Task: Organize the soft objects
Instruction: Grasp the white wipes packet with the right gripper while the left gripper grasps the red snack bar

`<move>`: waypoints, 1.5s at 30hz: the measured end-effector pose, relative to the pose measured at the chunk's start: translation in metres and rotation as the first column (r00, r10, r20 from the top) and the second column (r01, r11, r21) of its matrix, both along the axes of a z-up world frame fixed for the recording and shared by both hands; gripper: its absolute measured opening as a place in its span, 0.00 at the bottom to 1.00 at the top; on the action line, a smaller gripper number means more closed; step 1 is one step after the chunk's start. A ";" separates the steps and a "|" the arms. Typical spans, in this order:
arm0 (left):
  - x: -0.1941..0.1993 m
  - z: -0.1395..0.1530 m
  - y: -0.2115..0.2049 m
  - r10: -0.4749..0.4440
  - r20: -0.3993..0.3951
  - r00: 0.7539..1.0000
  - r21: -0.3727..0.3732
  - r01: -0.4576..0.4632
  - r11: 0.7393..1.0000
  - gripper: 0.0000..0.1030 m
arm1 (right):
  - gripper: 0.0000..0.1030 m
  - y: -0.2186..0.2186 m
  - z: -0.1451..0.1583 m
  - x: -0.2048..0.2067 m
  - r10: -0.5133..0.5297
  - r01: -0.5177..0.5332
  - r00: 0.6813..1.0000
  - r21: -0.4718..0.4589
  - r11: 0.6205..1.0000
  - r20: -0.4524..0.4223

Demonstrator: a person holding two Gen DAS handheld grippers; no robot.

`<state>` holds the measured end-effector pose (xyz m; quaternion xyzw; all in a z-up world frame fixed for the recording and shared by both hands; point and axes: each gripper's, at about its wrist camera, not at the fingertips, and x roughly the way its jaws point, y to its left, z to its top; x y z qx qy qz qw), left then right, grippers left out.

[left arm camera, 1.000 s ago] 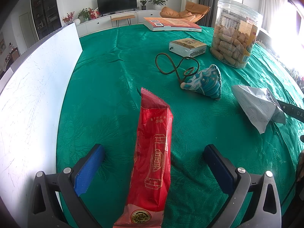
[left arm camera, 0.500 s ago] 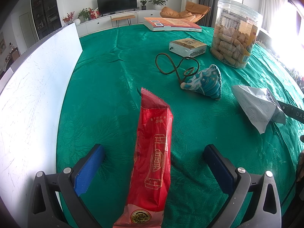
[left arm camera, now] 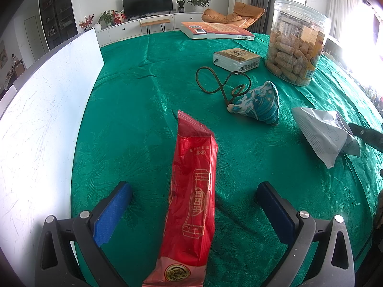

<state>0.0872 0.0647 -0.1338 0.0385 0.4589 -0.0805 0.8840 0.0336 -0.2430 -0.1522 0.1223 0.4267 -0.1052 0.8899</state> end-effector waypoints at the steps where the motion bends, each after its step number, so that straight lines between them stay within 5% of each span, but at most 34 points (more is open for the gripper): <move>1: 0.000 0.000 0.000 0.000 0.000 1.000 0.000 0.000 1.000 1.00 | 0.91 -0.004 0.002 -0.003 0.018 -0.019 0.999 0.058 0.998 0.032; 3: 0.000 0.000 0.000 0.000 0.000 1.000 0.000 0.000 1.000 1.00 | 0.91 -0.005 0.010 -0.009 0.088 -0.106 0.990 0.162 0.981 0.113; 8: 0.000 0.000 0.000 0.000 0.001 1.000 0.000 0.000 1.000 1.00 | 0.90 0.039 0.033 -0.022 0.364 -0.394 0.904 0.107 0.913 0.226; 15: 0.000 0.000 0.000 0.000 0.001 1.000 0.002 0.000 1.000 1.00 | 0.89 0.050 0.014 -0.025 0.519 -0.514 0.855 -0.124 0.848 0.001; 18: 0.000 0.001 0.001 -0.005 -0.008 1.000 0.005 0.005 1.000 1.00 | 0.89 -0.015 0.013 0.007 0.331 -0.338 0.941 -0.213 0.917 -0.069; 20: 0.006 0.003 0.000 -0.024 -0.068 0.997 0.010 0.024 1.000 1.00 | 0.88 -0.080 0.020 0.032 0.235 -0.242 0.970 -0.136 0.961 -0.067; 25: 0.006 0.030 0.009 -0.078 -0.182 0.980 -0.154 0.050 0.987 0.99 | 0.89 -0.213 0.068 0.033 0.241 -0.251 0.967 0.149 0.956 0.081; 28: 0.001 0.054 0.011 -0.124 -0.204 0.971 -0.212 0.080 0.974 0.99 | 0.90 -0.263 0.085 0.023 0.296 -0.298 0.954 0.212 0.931 0.044; 31: -0.007 0.074 0.014 -0.153 -0.195 0.969 -0.190 0.116 0.975 0.99 | 0.90 -0.249 0.087 0.006 0.556 -0.563 0.821 -0.017 0.827 -0.126; 33: -0.010 0.079 0.022 -0.150 -0.207 0.967 -0.244 0.097 0.965 1.00 | 0.90 -0.231 0.068 -0.012 0.641 -0.712 0.698 -0.218 0.668 -0.319; 35: -0.010 0.073 0.027 -0.127 -0.255 0.959 -0.271 0.055 0.961 1.00 | 0.90 -0.227 0.045 -0.031 0.659 -0.792 0.609 -0.306 0.528 -0.440; 37: -0.007 0.062 0.019 -0.111 -0.279 0.954 -0.238 0.044 0.970 1.00 | 0.89 -0.239 0.025 -0.033 0.640 -0.808 0.588 -0.337 0.482 -0.494; 39: -0.004 0.046 0.005 -0.118 -0.290 0.950 -0.183 0.066 0.981 1.00 | 0.89 -0.261 0.011 -0.022 0.603 -0.787 0.611 -0.314 0.531 -0.512; 40: -0.003 0.038 -0.001 -0.113 -0.300 0.947 -0.141 0.073 0.987 1.00 | 0.87 -0.279 0.013 -0.015 0.608 -0.770 0.623 -0.250 0.587 -0.492; 42: -0.001 0.023 -0.014 -0.064 -0.301 0.952 0.008 0.070 0.998 0.99 | 0.77 -0.309 0.022 0.003 0.566 -0.683 0.690 -0.148 0.715 -0.451; 43: -0.001 0.020 -0.016 -0.048 -0.295 0.954 0.044 0.064 0.997 0.97 | 0.52 -0.330 0.028 0.007 0.528 -0.623 0.734 -0.112 0.774 -0.427; 45: -0.003 0.016 -0.016 -0.032 -0.283 0.959 0.059 0.050 0.997 0.84 | 0.51 -0.367 0.042 0.009 0.474 -0.522 0.805 -0.046 0.852 -0.357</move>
